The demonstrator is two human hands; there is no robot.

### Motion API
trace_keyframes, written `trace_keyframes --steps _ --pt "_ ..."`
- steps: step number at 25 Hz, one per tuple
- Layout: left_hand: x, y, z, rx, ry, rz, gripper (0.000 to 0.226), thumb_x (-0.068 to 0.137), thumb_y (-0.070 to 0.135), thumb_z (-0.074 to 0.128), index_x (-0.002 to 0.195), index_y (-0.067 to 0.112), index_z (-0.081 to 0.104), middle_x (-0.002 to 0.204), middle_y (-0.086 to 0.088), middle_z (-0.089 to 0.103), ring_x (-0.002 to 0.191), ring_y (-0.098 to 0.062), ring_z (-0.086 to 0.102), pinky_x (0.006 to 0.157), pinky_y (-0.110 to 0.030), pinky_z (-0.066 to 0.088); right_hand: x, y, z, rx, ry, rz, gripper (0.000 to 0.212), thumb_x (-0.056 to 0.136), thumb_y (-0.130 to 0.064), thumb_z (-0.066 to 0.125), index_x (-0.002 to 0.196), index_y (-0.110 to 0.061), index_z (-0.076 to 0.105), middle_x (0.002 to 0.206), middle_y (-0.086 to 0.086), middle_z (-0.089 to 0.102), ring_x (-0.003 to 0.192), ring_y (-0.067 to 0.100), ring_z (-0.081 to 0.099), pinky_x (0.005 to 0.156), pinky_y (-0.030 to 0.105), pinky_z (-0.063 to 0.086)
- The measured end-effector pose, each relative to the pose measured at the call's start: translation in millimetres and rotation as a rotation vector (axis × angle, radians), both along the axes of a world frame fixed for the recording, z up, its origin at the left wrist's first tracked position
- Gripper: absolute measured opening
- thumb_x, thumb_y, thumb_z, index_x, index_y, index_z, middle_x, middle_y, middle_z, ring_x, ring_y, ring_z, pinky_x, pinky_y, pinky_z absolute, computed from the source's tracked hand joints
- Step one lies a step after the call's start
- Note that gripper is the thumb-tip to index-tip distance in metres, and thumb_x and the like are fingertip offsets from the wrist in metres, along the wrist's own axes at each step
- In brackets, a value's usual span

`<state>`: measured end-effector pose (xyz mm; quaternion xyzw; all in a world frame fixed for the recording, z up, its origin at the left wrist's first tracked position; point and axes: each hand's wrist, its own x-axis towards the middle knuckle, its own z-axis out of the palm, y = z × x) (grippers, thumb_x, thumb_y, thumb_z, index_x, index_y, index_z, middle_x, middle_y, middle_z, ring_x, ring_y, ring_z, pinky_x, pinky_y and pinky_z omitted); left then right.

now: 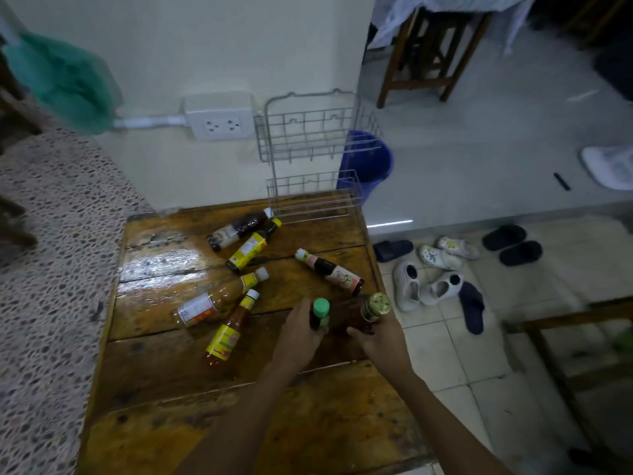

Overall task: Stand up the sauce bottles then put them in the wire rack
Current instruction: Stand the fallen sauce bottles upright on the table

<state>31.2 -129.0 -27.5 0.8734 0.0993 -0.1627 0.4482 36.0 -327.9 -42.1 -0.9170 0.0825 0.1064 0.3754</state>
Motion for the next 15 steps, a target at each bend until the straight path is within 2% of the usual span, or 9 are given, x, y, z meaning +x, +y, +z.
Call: trace_keyframes --steps 1,3,5,7,9,12,15 --pt "-5 -5 -1 -0.003 -0.003 -0.011 0.041 0.091 0.019 0.078 0.121 0.023 0.051 0.127 0.002 0.059 0.121 -0.019 0.057 0.098 -0.044 0.052 -7 -4 -1 0.025 -0.011 -0.028 0.066 0.070 -0.043 0.087 0.125 -0.030 0.052 0.116 -0.010 0.063 0.106 0.011 0.063 0.084 0.032 0.058" --pt "-16 -10 -6 0.004 0.004 -0.025 0.044 0.089 0.017 0.079 0.122 0.023 0.051 0.128 0.002 0.058 0.121 -0.019 0.057 0.099 -0.043 0.053 -16 -5 -1 0.044 -0.055 -0.054 0.068 0.069 -0.040 0.089 0.124 -0.032 0.050 0.117 -0.010 0.062 0.106 0.008 0.060 0.086 0.031 0.056" --pt "-23 -11 -10 0.032 0.010 -0.027 0.044 0.088 0.018 0.080 0.119 0.024 0.050 0.126 0.003 0.057 0.118 -0.019 0.058 0.098 -0.043 0.053 -20 -1 3 0.029 -0.085 -0.002 0.065 0.071 -0.037 0.089 0.123 -0.030 0.051 0.117 -0.012 0.058 0.104 0.006 0.057 0.082 0.024 0.053" --pt "-27 -12 -13 0.051 0.012 -0.018 0.044 0.088 0.019 0.081 0.117 0.026 0.048 0.126 0.004 0.055 0.116 -0.019 0.059 0.095 -0.042 0.054 -21 2 5 0.016 -0.096 0.074 0.060 0.073 -0.033 0.088 0.121 -0.026 0.053 0.114 -0.016 0.051 0.100 0.006 0.057 0.076 0.009 0.045" --pt "-28 -11 -17 0.047 0.019 -0.009 0.045 0.088 0.021 0.081 0.118 0.027 0.048 0.129 0.004 0.054 0.117 -0.019 0.058 0.093 -0.036 0.053 -22 3 6 0.014 -0.102 0.100 0.058 0.075 -0.031 0.087 0.121 -0.023 0.054 0.113 -0.017 0.047 0.097 0.004 0.056 0.067 0.002 0.039" --pt "-29 -10 -21 0.058 0.039 -0.002 0.048 0.088 0.019 0.081 0.123 0.027 0.048 0.135 0.003 0.053 0.124 -0.018 0.056 0.093 -0.027 0.047 -23 7 11 0.033 -0.082 0.080 0.059 0.076 -0.030 0.087 0.124 -0.020 0.053 0.117 -0.013 0.048 0.100 0.003 0.052 0.068 0.002 0.040" --pt "-32 -2 -19 0.087 0.099 -0.034 0.061 0.086 0.006 0.079 0.136 0.025 0.049 0.145 0.002 0.050 0.135 -0.019 0.051 0.104 -0.028 0.046 -16 -4 14 0.130 -0.023 0.177 0.068 0.074 -0.026 0.088 0.131 -0.022 0.051 0.125 -0.012 0.052 0.109 0.004 0.055 0.085 0.016 0.050"
